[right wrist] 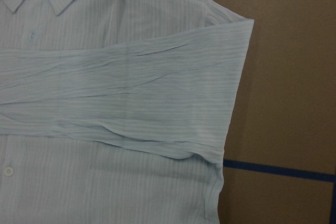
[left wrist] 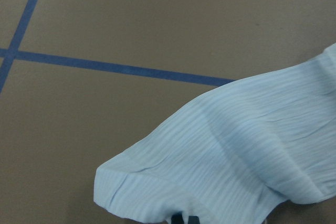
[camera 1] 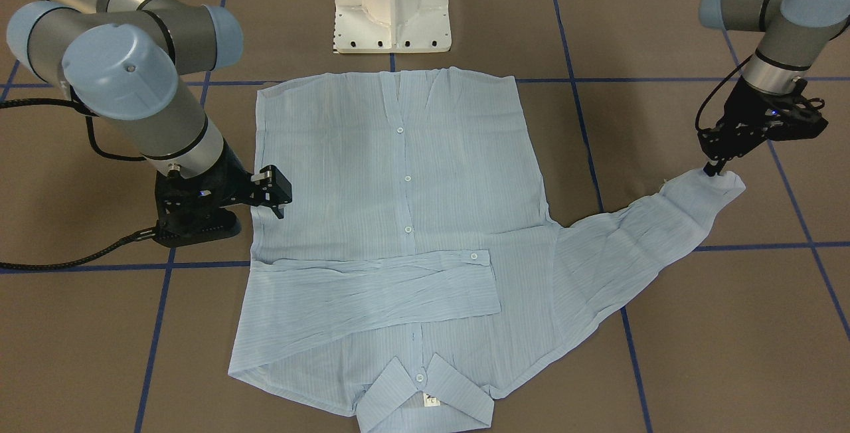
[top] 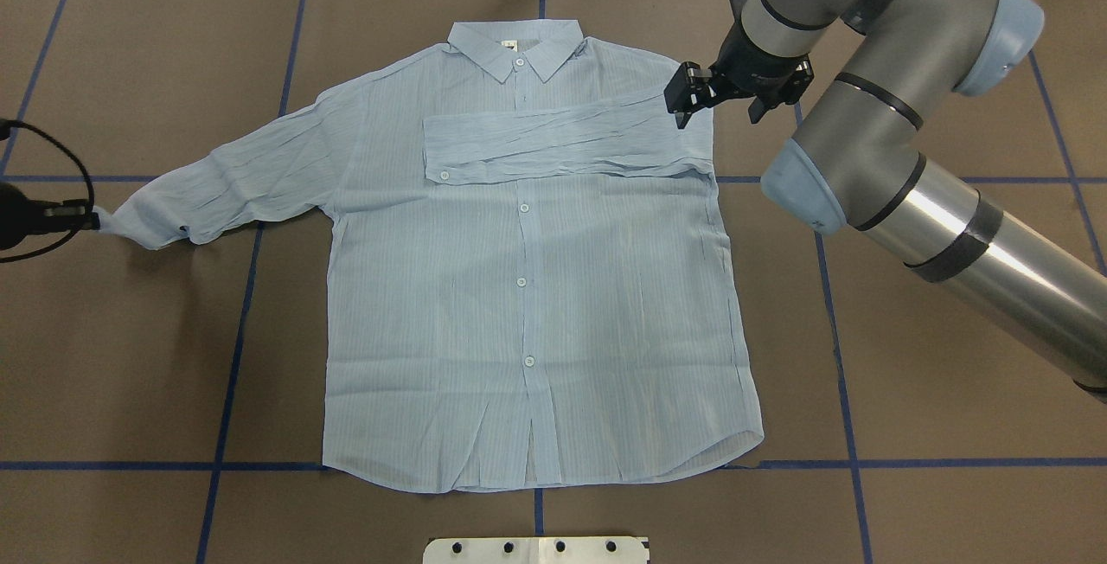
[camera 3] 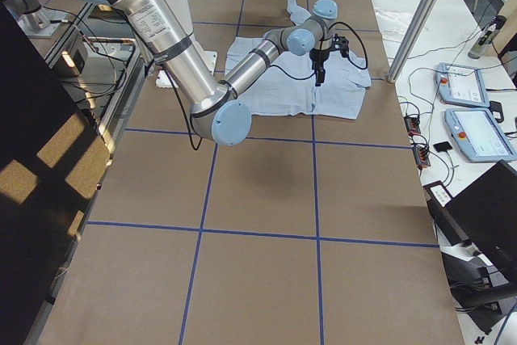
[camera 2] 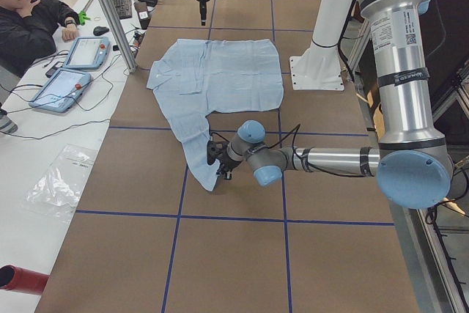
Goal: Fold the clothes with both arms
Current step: 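Carry the sleeve cuff across the chest with the left gripper while the right gripper withdraws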
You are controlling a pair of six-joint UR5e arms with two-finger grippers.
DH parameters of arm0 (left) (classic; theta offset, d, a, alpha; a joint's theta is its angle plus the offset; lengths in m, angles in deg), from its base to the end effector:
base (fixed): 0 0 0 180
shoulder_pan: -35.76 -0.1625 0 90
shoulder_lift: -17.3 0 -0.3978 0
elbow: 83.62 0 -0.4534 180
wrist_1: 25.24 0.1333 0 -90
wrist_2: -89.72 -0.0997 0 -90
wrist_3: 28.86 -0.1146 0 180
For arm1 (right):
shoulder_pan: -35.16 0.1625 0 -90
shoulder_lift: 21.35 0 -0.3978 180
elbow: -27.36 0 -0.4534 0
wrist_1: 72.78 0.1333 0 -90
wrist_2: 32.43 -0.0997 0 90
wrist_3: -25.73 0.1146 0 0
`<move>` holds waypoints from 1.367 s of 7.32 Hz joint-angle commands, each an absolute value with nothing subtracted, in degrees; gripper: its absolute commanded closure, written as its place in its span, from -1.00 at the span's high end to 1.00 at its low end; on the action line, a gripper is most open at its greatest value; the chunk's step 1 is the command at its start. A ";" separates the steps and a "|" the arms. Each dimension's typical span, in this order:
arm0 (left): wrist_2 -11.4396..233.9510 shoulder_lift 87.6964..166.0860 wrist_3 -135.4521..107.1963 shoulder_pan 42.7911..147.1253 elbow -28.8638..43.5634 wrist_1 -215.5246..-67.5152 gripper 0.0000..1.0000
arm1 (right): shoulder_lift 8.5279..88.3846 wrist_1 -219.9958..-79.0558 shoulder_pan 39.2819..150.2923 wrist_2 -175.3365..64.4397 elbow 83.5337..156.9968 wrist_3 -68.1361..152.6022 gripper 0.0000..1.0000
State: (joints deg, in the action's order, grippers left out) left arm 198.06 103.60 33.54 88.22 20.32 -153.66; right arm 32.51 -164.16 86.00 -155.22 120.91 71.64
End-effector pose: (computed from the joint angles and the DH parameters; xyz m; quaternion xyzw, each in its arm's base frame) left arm 0.2690 -0.5097 0.4759 0.1504 0.4048 -0.1295 0.8926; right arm -0.4004 -0.6044 0.2080 0.0517 -0.4093 -0.0391 0.9101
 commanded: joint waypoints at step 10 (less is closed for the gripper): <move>198.09 164.42 65.71 77.34 -11.99 -141.26 -1.00 | 42.81 -169.37 93.43 -157.67 125.71 63.79 1.00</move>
State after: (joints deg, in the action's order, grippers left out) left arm 198.10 162.34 64.02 78.62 -10.93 -140.58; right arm 42.65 -169.40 93.36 -157.51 125.66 63.80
